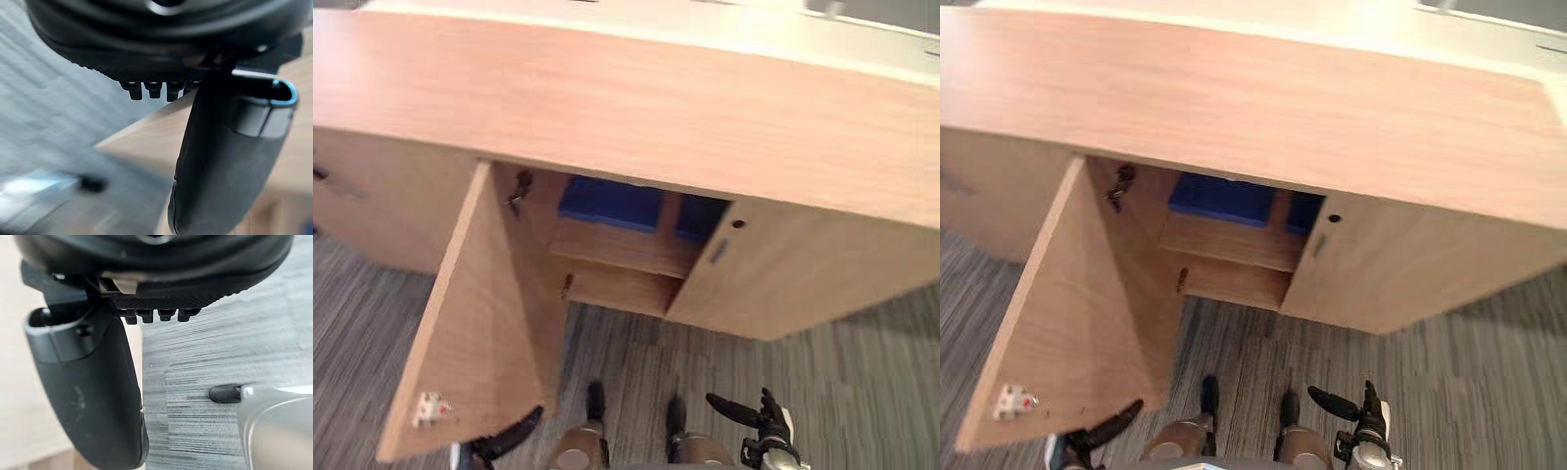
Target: Walk over to the cabinet, pick up the folder, carry it to the office cabinet, place the folder inside the office cabinet, then close the office cabinet door
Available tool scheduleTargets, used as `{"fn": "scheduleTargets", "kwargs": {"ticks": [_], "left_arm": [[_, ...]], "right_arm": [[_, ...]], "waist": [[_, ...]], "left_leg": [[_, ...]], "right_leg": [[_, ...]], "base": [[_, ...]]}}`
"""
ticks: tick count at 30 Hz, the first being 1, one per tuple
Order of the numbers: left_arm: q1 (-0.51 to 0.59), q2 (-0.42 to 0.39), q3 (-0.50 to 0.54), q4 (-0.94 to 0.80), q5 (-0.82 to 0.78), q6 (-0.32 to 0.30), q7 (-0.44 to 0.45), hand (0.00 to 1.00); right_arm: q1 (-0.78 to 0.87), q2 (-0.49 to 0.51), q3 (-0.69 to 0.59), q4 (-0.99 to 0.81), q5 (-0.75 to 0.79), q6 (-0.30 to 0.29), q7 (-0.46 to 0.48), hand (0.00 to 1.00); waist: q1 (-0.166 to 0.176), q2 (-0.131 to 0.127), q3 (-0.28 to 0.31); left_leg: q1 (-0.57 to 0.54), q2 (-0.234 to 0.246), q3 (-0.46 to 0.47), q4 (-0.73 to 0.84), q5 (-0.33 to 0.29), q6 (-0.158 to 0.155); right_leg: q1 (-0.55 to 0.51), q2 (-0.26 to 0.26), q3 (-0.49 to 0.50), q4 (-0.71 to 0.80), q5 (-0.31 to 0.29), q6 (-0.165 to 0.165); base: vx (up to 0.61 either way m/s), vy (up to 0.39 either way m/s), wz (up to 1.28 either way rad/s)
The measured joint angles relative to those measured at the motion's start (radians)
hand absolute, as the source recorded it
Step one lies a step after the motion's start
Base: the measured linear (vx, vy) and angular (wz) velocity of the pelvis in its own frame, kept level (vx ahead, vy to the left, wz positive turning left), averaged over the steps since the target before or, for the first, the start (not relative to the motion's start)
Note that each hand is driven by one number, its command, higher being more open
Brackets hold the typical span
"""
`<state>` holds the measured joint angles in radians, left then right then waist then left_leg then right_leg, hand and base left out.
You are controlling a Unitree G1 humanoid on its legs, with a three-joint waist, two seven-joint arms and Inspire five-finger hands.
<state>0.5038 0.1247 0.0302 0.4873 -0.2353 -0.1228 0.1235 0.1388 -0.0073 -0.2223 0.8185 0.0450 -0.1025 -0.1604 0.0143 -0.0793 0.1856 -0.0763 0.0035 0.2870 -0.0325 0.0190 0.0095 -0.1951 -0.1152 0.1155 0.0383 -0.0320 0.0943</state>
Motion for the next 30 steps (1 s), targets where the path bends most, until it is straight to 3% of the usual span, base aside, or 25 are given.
{"fn": "scheduleTargets", "kwargs": {"ticks": [1, 2, 3, 4, 5, 6, 7, 8, 9, 10, 12, 14, 17, 18, 21, 22, 25, 30], "left_arm": [[0.015, 0.021, -0.026, 0.001, -0.004, 0.0, -0.002, 1.0], [0.011, 0.037, -0.026, 0.001, 0.001, 0.004, 0.0, 1.0], [0.01, 0.047, -0.029, 0.001, 0.002, 0.005, -0.002, 1.0], [0.013, 0.045, -0.033, 0.001, -0.002, 0.004, 0.008, 1.0], [0.002, 0.023, -0.028, 0.013, 0.005, 0.005, 0.018, 1.0], [-0.016, 0.019, -0.029, 0.033, 0.017, 0.005, 0.027, 1.0], [-0.042, 0.032, -0.035, 0.052, 0.045, 0.008, 0.031, 1.0], [-0.048, 0.124, -0.074, 0.032, 0.086, 0.005, 0.018, 1.0], [-0.053, 0.125, -0.093, 0.032, 0.099, 0.007, 0.02, 1.0], [-0.074, 0.112, -0.091, 0.042, 0.122, 0.016, 0.022, 1.0], [-0.134, 0.088, -0.078, 0.073, 0.138, 0.019, 0.026, 1.0], [-0.186, 0.102, -0.08, 0.074, 0.158, 0.023, 0.024, 1.0], [-0.237, 0.117, -0.084, 0.074, 0.158, 0.024, 0.024, 1.0], [-0.264, 0.125, -0.09, 0.076, 0.159, 0.024, 0.024, 1.0], [-0.341, 0.122, -0.098, 0.081, 0.159, 0.024, 0.023, 1.0], [-0.355, 0.12, -0.098, 0.084, 0.156, 0.023, 0.023, 1.0], [-0.404, 0.126, -0.096, 0.096, 0.157, 0.02, 0.025, 1.0], [-0.612, 0.196, -0.097, 0.186, 0.161, 0.02, 0.025, 1.0]], "right_arm": [[0.021, 0.015, 0.022, -0.031, -0.005, 0.001, 0.001, 1.0], [0.041, 0.032, 0.043, -0.046, -0.015, 0.001, 0.004, 1.0], [0.039, 0.037, 0.045, -0.044, -0.019, 0.001, 0.004, 1.0], [0.029, 0.022, 0.066, -0.045, -0.037, 0.004, 0.008, 1.0], [0.017, 0.019, 0.073, -0.04, -0.047, 0.017, 0.011, 1.0], [0.012, 0.015, 0.072, -0.044, -0.051, 0.023, 0.019, 1.0], [0.005, 0.01, 0.075, -0.043, -0.054, 0.023, 0.025, 1.0], [0.01, 0.023, 0.077, -0.054, -0.06, 0.007, 0.023, 1.0], [0.004, 0.001, 0.081, -0.055, -0.062, 0.005, 0.024, 1.0], [-0.031, -0.021, 0.08, -0.034, -0.07, 0.016, 0.029, 1.0], [-0.058, -0.034, 0.078, -0.049, -0.07, 0.014, 0.037, 1.0], [-0.065, -0.039, 0.075, -0.048, -0.07, 0.014, 0.04, 1.0], [-0.047, -0.047, 0.075, -0.049, -0.07, 0.014, 0.044, 1.0], [-0.042, -0.051, 0.075, -0.049, -0.07, 0.014, 0.045, 1.0], [-0.051, -0.079, 0.075, -0.049, -0.069, 0.013, 0.045, 1.0], [-0.049, -0.081, 0.076, -0.048, -0.069, 0.013, 0.048, 1.0], [-0.027, -0.083, 0.076, -0.049, -0.069, 0.011, 0.051, 1.0], [-0.002, -0.08, 0.075, -0.048, -0.069, 0.01, 0.057, 1.0]], "waist": [[-0.023, -0.004, -0.002], [-0.04, -0.029, -0.002], [-0.043, -0.041, 0.001], [-0.04, -0.008, -0.005], [-0.039, 0.009, -0.004], [-0.041, 0.025, -0.007], [-0.061, 0.019, -0.015], [-0.065, -0.044, -0.016], [-0.062, -0.012, -0.017], [-0.062, 0.005, -0.021], [-0.065, 0.044, -0.011], [-0.065, 0.082, 0.009], [-0.068, 0.059, -0.006], [-0.068, 0.034, -0.021], [-0.073, 0.072, -0.019], [-0.08, 0.081, -0.019], [-0.082, 0.085, -0.021], [-0.086, 0.086, -0.021]], "left_leg": [[0.021, -0.013, 0.035, -0.046, 0.003, -0.009], [0.008, -0.042, 0.061, -0.03, 0.0, 0.004], [-0.008, -0.046, 0.067, 0.016, 0.003, 0.034], [-0.029, -0.017, 0.072, 0.138, -0.087, 0.044], [0.004, -0.006, 0.144, 0.069, -0.093, 0.013], [0.01, 0.007, 0.169, 0.042, -0.086, 0.002], [0.015, -0.008, 0.165, 0.021, -0.103, -0.056], [-0.027, -0.051, 0.141, 0.204, -0.097, 0.031], [-0.012, -0.029, 0.119, 0.209, -0.141, 0.006], [0.012, -0.026, 0.154, 0.135, -0.17, -0.006], [0.006, 0.014, 0.197, 0.083, -0.139, -0.016], [0.0, 0.051, 0.191, 0.056, -0.115, -0.033], [-0.017, 0.028, 0.179, 0.037, -0.097, -0.063], [-0.039, -0.004, 0.174, 0.028, -0.086, -0.073], [-0.055, -0.009, 0.156, -0.034, -0.028, -0.065], [-0.055, -0.006, 0.14, -0.042, 0.004, -0.056], [-0.042, 0.008, 0.133, -0.052, 0.054, -0.027], [-0.037, -0.003, 0.137, -0.055, 0.063, -0.008]], "right_leg": [[-0.008, 0.0, 0.034, -0.009, -0.004, -0.007], [-0.039, -0.03, 0.077, -0.005, -0.016, -0.034], [-0.047, -0.039, 0.078, -0.003, -0.016, -0.034], [-0.068, -0.014, 0.1, 0.001, -0.019, -0.035], [-0.064, 0.004, 0.136, -0.011, -0.006, -0.01], [-0.077, 0.031, 0.135, 0.024, 0.002, -0.017], [-0.102, 0.056, 0.124, 0.074, 0.021, -0.051], [-0.097, 0.023, 0.161, 0.045, 0.003, -0.06], [-0.102, 0.054, 0.155, 0.044, 0.011, -0.045], [-0.091, 0.059, 0.179, -0.014, 0.004, -0.03], [-0.095, 0.104, 0.146, 0.01, 0.041, -0.039], [-0.07, 0.159, 0.091, 0.083, 0.042, -0.039], [-0.003, 0.141, 0.088, 0.066, 0.025, -0.06], [0.008, 0.11, 0.094, 0.043, 0.002, -0.067], [-0.029, 0.116, 0.075, 0.031, 0.014, -0.061], [-0.027, 0.12, 0.064, 0.023, 0.028, -0.045], [-0.011, 0.134, 0.057, 0.008, 0.042, -0.033], [0.006, 0.127, 0.068, -0.019, 0.099, -0.048]], "base": [[-0.08, 0.219, -0.67], [-0.1, 0.224, -0.44], [0.01, 0.19, -0.59], [0.08, 0.097, -0.77], [0.03, 0.087, -0.87], [-0.11, 0.106, -0.5], [-0.08, 0.107, -0.2], [0.0, 0.066, -0.2], [0.03, 0.089, -0.49], [0.0, 0.078, -0.57], [-0.09, 0.059, -0.47], [-0.12, 0.006, -0.19], [-0.02, -0.036, 0.12], [0.01, -0.099, 0.14], [-0.01, -0.084, 0.06], [-0.01, -0.084, -0.04], [0.03, -0.077, -0.09], [0.08, 0.017, -0.03]]}}
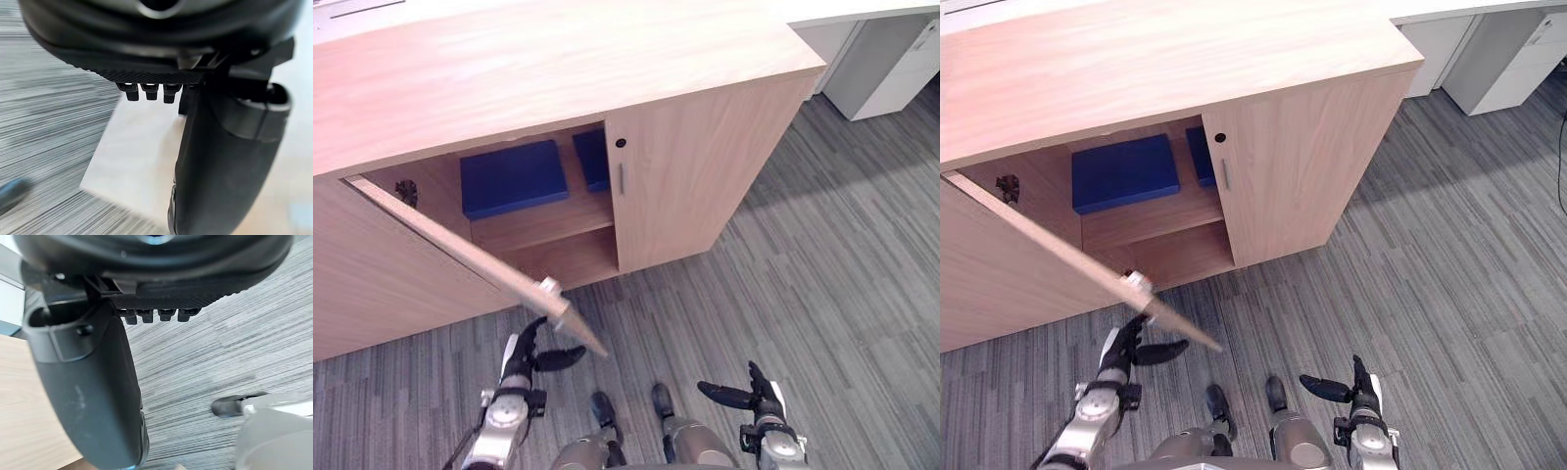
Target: Walk over to the cabinet, pick up the folder, carry it to the office cabinet, place the folder inside the office cabinet, then close the office cabinet door
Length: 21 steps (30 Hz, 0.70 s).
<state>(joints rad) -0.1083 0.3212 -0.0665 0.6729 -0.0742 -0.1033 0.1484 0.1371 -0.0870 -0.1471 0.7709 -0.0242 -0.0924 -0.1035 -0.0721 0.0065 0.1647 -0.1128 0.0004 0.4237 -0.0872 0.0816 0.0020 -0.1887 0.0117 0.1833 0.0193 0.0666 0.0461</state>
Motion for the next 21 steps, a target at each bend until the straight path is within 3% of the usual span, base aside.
{"fn": "scheduleTargets", "kwargs": {"ticks": [2, 6, 12, 16, 21], "left_arm": [[-0.13, 0.08, 0.001, 0.078, 0.024, 0.012, 0.004, 1.0], [-0.246, 0.174, 0.004, 0.116, 0.043, 0.014, 0.014, 1.0], [-0.292, 0.181, 0.022, 0.111, 0.045, 0.009, 0.02, 1.0], [-0.205, 0.147, 0.039, -0.027, 0.033, -0.017, 0.02, 1.0], [0.079, -0.048, 0.068, -0.171, -0.008, -0.067, -0.003, 1.0]], "right_arm": [[-0.003, 0.003, 0.002, 0.0, 0.0, -0.003, 0.005, 1.0], [-0.003, 0.003, 0.002, 0.0, 0.002, -0.011, 0.009, 1.0], [-0.003, 0.001, 0.0, 0.019, 0.006, -0.012, 0.009, 1.0], [-0.002, -0.001, -0.003, 0.045, 0.031, -0.011, 0.005, 1.0], [-0.02, -0.002, -0.006, 0.045, 0.031, -0.009, -0.01, 1.0]], "waist": [[-0.001, 0.002, 0.001], [-0.001, 0.003, 0.002], [-0.004, 0.006, 0.003], [-0.004, 0.01, 0.006], [0.005, 0.014, 0.008]], "left_leg": [[0.003, -0.003, -0.004, 0.0, 0.001, 0.001], [0.005, -0.004, -0.025, 0.0, 0.001, 0.001], [0.002, -0.006, -0.052, -0.001, 0.007, 0.01], [0.0, -0.009, -0.072, -0.007, 0.015, 0.018], [0.02, -0.019, -0.116, -0.007, 0.006, 0.009]], "right_leg": [[0.003, -0.002, 0.004, -0.006, 0.006, -0.001], [0.003, -0.002, 0.0, -0.005, 0.007, -0.003], [0.004, -0.004, -0.021, -0.004, 0.009, -0.007], [0.012, -0.01, -0.043, -0.005, 0.007, -0.012], [0.064, -0.026, -0.086, -0.036, -0.005, -0.012]], "base": [[0.07, 0.012, -0.07], [0.04, -0.009, -0.01], [-0.03, -0.013, 0.08], [-0.05, -0.007, 0.15], [-0.01, 0.025, 0.27]]}}
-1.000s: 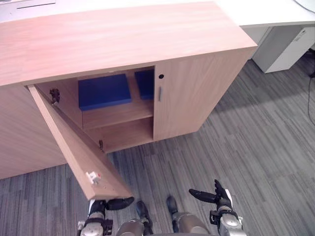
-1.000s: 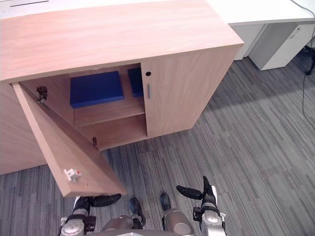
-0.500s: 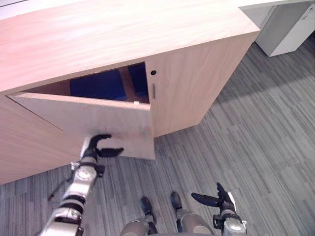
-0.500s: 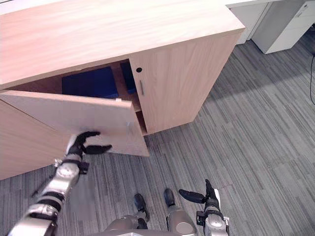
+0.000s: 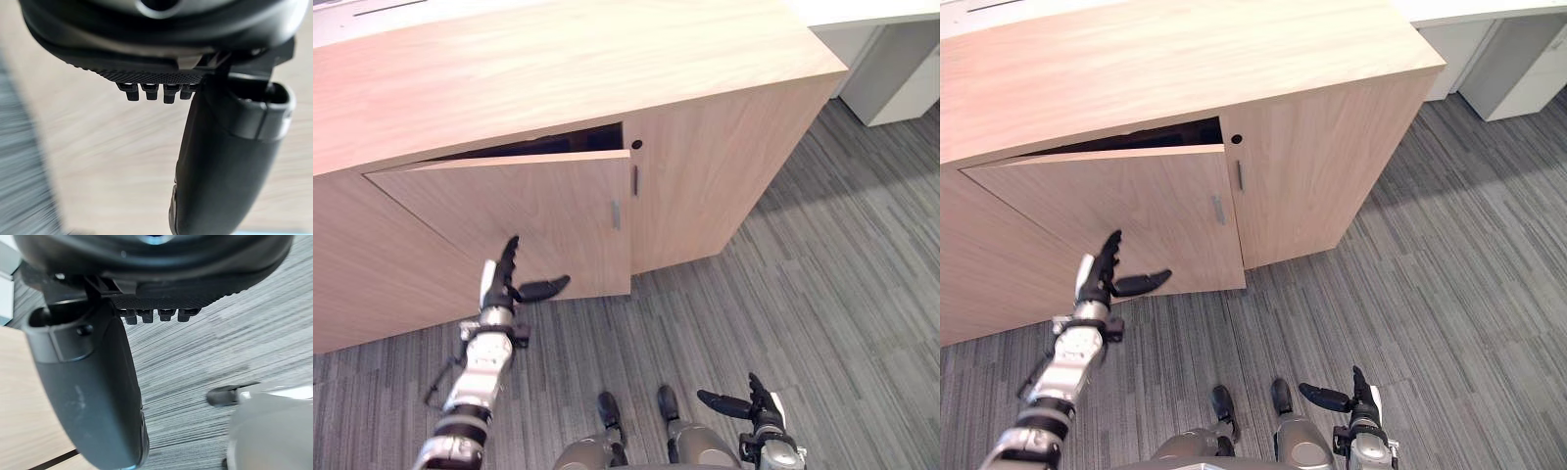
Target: Walk over to the cabinet, pick up the folder, carry it to the office cabinet, place the folder inside the office cabinet, then close the office cabinet door
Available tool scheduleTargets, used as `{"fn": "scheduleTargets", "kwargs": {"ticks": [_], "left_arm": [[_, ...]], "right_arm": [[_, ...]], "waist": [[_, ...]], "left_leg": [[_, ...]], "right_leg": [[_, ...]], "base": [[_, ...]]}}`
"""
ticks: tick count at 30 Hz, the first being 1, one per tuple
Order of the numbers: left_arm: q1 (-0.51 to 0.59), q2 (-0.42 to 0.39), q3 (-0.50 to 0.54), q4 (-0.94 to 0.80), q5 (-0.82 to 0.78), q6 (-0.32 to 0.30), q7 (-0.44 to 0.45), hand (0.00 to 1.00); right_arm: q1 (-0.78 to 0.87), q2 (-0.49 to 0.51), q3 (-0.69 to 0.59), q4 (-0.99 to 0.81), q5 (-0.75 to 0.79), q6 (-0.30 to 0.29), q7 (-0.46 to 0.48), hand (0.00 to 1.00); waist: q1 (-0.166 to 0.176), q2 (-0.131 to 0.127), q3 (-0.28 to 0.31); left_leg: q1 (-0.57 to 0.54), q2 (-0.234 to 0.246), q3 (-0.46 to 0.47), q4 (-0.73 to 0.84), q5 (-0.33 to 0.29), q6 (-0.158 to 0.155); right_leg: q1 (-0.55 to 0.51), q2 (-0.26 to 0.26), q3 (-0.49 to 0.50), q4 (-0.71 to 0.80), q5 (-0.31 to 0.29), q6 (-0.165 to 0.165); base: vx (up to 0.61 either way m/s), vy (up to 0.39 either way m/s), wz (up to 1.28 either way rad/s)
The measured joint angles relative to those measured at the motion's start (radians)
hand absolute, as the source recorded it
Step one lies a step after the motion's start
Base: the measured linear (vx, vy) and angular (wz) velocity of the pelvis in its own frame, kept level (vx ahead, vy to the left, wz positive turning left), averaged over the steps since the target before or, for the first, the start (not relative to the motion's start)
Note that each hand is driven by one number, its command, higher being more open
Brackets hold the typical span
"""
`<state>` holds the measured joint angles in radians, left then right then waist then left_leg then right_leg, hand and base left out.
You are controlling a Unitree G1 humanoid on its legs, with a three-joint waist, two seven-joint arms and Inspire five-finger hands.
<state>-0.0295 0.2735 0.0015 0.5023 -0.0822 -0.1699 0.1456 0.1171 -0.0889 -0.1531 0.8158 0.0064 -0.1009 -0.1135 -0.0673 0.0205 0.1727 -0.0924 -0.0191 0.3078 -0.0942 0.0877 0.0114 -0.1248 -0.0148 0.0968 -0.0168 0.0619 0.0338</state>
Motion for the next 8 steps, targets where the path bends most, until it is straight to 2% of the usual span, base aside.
{"fn": "scheduleTargets", "kwargs": {"ticks": [3, 8], "left_arm": [[0.128, -0.061, 0.0, 0.032, -0.014, 0.014, -0.028, 1.0], [0.219, -0.092, 0.042, 0.183, -0.013, 0.02, -0.064, 1.0]], "right_arm": [[-0.03, 0.0, -0.009, 0.0, 0.0, 0.001, -0.002, 1.0], [-0.049, -0.005, -0.019, 0.0, -0.001, 0.001, -0.002, 1.0]], "waist": [[0.022, 0.0, 0.0], [0.029, 0.003, -0.002]], "left_leg": [[0.006, -0.001, -0.006, 0.0, -0.003, -0.001], [0.04, -0.003, -0.041, 0.0, -0.006, 0.002]], "right_leg": [[0.011, -0.002, -0.01, -0.004, -0.001, 0.005], [0.062, -0.005, -0.044, -0.008, -0.019, 0.005]], "base": [[0.03, 0.013, 0.11], [0.04, -0.007, 0.19]]}}
